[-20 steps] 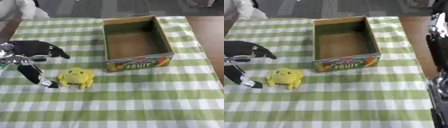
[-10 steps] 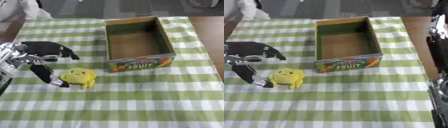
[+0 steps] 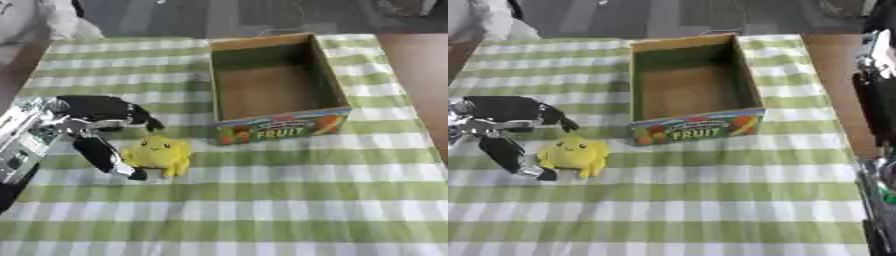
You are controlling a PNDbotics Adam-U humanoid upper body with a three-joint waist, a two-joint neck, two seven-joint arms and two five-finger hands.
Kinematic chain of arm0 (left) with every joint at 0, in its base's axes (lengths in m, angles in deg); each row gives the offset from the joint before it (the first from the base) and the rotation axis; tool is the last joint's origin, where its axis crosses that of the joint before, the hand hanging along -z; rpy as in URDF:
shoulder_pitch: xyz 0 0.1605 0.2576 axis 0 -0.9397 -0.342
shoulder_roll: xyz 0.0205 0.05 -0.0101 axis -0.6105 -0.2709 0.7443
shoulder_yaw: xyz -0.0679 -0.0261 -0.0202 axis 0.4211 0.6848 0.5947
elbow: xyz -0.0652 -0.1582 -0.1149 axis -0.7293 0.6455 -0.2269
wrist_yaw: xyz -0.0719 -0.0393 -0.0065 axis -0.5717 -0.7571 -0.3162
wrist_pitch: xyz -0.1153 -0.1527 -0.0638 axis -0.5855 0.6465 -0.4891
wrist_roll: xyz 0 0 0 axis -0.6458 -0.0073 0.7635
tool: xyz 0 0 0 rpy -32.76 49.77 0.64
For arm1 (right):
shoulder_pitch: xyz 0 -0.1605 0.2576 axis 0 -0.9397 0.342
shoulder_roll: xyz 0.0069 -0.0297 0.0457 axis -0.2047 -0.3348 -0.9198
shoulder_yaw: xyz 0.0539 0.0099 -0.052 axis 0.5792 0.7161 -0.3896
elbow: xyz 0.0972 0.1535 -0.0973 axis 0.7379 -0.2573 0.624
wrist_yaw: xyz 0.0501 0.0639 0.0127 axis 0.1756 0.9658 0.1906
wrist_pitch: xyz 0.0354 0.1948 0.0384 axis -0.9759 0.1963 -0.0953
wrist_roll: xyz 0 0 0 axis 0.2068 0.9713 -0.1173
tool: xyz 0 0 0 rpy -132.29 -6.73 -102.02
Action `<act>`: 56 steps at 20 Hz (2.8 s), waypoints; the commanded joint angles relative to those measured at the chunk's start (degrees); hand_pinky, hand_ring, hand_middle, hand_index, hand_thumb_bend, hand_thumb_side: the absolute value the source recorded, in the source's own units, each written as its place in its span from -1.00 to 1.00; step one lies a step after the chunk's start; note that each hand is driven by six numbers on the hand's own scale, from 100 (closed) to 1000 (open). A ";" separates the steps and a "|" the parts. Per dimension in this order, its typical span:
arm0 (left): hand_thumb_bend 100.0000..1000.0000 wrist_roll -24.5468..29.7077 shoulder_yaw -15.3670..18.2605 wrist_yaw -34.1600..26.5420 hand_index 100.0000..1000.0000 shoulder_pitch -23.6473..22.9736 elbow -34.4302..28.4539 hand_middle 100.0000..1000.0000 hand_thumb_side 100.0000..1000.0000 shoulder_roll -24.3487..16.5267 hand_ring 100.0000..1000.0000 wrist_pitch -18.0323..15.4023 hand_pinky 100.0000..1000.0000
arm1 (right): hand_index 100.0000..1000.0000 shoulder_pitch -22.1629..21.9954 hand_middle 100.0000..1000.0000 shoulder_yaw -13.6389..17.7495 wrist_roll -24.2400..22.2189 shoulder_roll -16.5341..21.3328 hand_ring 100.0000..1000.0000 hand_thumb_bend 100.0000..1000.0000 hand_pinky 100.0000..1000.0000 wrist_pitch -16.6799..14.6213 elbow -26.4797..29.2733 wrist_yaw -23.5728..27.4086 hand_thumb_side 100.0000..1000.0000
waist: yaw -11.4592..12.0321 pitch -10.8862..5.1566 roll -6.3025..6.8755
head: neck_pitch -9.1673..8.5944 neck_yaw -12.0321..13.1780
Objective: Pick up objects on the table and place them in the box.
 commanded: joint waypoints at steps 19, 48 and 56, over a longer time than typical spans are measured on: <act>-0.07 -5.15 1.24 7.99 0.85 2.29 5.14 0.51 0.48 2.06 0.72 -1.89 0.69 | 0.62 0.60 -0.01 0.06 -0.18 0.51 0.74 -1.00 0.56 -0.12 1.10 0.36 0.05 | -0.17 -0.49 -0.22 | -0.56 0.53; -1.00 -10.30 0.61 13.83 0.39 1.57 7.09 -0.01 0.03 4.17 0.43 -3.33 0.49 | 0.63 0.74 -0.01 0.15 -0.01 0.33 0.74 -1.00 0.57 -0.07 1.10 0.57 0.05 | -0.86 -0.19 -0.35 | -1.06 0.75; -1.00 -12.77 1.30 13.72 0.34 1.05 3.74 -0.06 0.00 2.44 0.38 -3.24 0.44 | 0.63 0.66 -0.01 0.23 0.05 0.35 0.74 -1.00 0.57 -0.08 1.10 0.58 0.04 | -0.57 -0.53 -0.33 | -1.10 0.59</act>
